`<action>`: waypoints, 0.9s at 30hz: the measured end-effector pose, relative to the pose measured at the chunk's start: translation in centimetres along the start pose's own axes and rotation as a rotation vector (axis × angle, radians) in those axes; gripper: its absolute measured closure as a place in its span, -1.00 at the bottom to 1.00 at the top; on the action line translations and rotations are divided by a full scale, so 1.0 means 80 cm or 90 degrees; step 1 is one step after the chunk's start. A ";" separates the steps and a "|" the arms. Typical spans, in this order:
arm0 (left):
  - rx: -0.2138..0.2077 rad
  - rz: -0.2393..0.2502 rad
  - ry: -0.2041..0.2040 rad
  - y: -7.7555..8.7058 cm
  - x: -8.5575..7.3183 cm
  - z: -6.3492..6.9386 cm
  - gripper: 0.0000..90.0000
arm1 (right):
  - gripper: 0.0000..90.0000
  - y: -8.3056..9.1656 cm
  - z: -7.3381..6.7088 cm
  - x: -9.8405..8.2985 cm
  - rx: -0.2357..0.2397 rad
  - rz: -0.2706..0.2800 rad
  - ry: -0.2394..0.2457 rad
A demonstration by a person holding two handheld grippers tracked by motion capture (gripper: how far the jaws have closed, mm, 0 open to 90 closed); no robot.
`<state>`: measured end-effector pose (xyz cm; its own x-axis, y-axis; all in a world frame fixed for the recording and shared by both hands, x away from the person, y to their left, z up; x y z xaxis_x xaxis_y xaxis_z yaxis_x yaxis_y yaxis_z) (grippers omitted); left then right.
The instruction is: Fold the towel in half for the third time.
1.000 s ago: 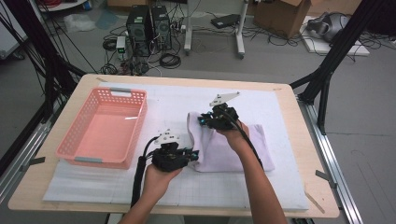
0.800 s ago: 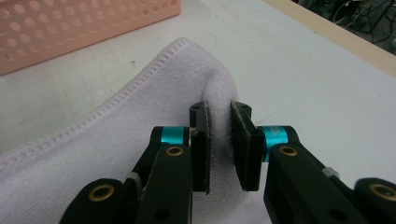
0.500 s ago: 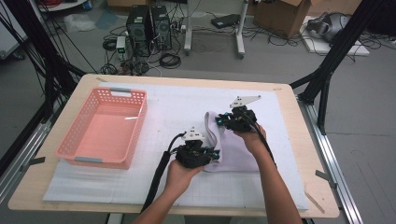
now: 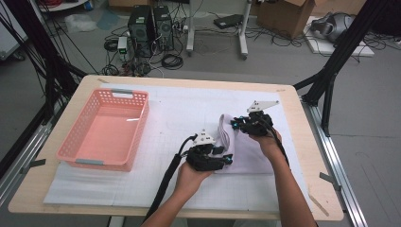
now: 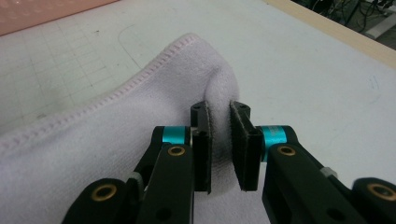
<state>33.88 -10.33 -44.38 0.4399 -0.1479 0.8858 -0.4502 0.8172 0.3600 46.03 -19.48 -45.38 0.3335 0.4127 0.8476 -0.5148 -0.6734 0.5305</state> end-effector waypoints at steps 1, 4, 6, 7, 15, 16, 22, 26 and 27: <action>-0.001 0.006 -0.004 0.003 0.001 0.000 -0.05 | 0.79 0.001 0.002 -0.002 -0.002 0.001 0.002; 0.005 0.020 -0.016 0.015 0.002 -0.002 -0.09 | 0.79 0.007 0.008 -0.007 -0.005 0.000 0.005; 0.014 0.025 -0.021 0.023 -0.001 -0.008 -0.10 | 0.79 0.012 0.011 -0.010 -0.010 0.006 0.005; 0.021 0.026 -0.022 0.027 -0.004 -0.013 -0.10 | 0.79 0.014 0.014 -0.012 -0.013 0.005 0.006; 0.071 0.024 -0.012 0.054 -0.029 -0.058 -0.12 | 0.77 0.027 0.030 -0.035 -0.041 -0.010 -0.006; 0.071 0.024 -0.012 0.054 -0.029 -0.058 -0.12 | 0.76 0.029 0.031 -0.038 -0.046 -0.012 -0.008; 0.077 0.032 -0.026 0.068 -0.037 -0.074 -0.12 | 0.70 0.039 0.037 -0.044 -0.071 -0.027 -0.006; 0.079 0.031 -0.031 0.074 -0.041 -0.078 -0.13 | 0.49 0.047 0.044 -0.050 -0.110 -0.047 -0.035; 0.081 0.030 -0.032 0.076 -0.043 -0.080 -0.13 | 0.43 0.052 0.047 -0.052 -0.122 -0.052 -0.043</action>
<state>34.58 -1.30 -47.06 0.3773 -0.1409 0.9153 -0.5662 0.7470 0.3484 45.47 -26.31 -46.77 0.4288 0.4144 0.8027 -0.6228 -0.5080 0.5950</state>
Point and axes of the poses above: each handheld gripper's, and its own axes: y roughly backward along the jaws, x roughly out of its top, z roughly to its right, the point moved 10 cm from there along -y, roughly forward along the jaws, and after that the axes turned 3 degrees about z, right-handed, at the moved point
